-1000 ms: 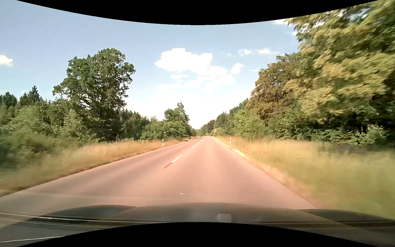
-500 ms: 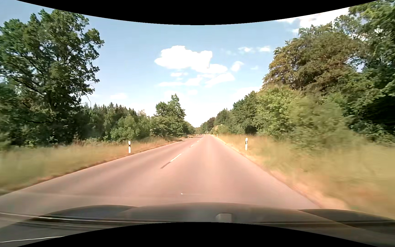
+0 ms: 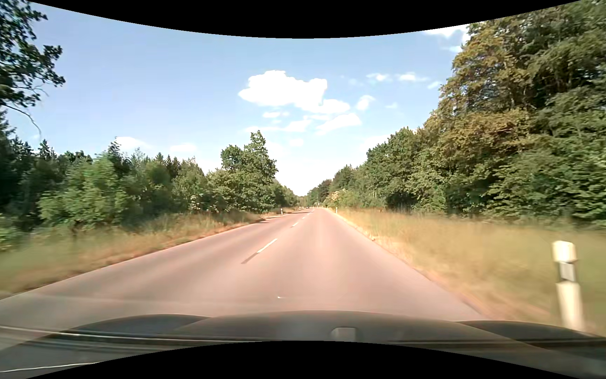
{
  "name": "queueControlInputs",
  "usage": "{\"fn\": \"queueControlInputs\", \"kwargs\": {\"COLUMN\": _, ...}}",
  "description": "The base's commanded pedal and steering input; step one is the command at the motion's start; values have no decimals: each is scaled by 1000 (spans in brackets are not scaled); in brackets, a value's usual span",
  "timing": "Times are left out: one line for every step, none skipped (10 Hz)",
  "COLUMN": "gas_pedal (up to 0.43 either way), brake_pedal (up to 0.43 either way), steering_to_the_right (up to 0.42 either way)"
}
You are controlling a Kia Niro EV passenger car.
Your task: Follow the waypoints while adhering to traffic rules and regulations
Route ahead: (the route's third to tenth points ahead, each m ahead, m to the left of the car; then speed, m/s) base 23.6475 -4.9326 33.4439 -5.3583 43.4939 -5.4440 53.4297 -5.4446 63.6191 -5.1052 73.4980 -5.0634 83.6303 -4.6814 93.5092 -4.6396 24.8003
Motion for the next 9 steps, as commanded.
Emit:
{"fn": "queueControlInputs", "kwargs": {"gas_pedal": 118, "brake_pedal": 6, "steering_to_the_right": -3}}
{"fn": "queueControlInputs", "kwargs": {"gas_pedal": 118, "brake_pedal": 6, "steering_to_the_right": -3}}
{"fn": "queueControlInputs", "kwargs": {"gas_pedal": 118, "brake_pedal": 6, "steering_to_the_right": -2}}
{"fn": "queueControlInputs", "kwargs": {"gas_pedal": 118, "brake_pedal": 6, "steering_to_the_right": -1}}
{"fn": "queueControlInputs", "kwargs": {"gas_pedal": 118, "brake_pedal": 6, "steering_to_the_right": -1}}
{"fn": "queueControlInputs", "kwargs": {"gas_pedal": 118, "brake_pedal": 6, "steering_to_the_right": -2}}
{"fn": "queueControlInputs", "kwargs": {"gas_pedal": 118, "brake_pedal": 6, "steering_to_the_right": -1}}
{"fn": "queueControlInputs", "kwargs": {"gas_pedal": 118, "brake_pedal": 6, "steering_to_the_right": -2}}
{"fn": "queueControlInputs", "kwargs": {"gas_pedal": 118, "brake_pedal": 6, "steering_to_the_right": -2}}
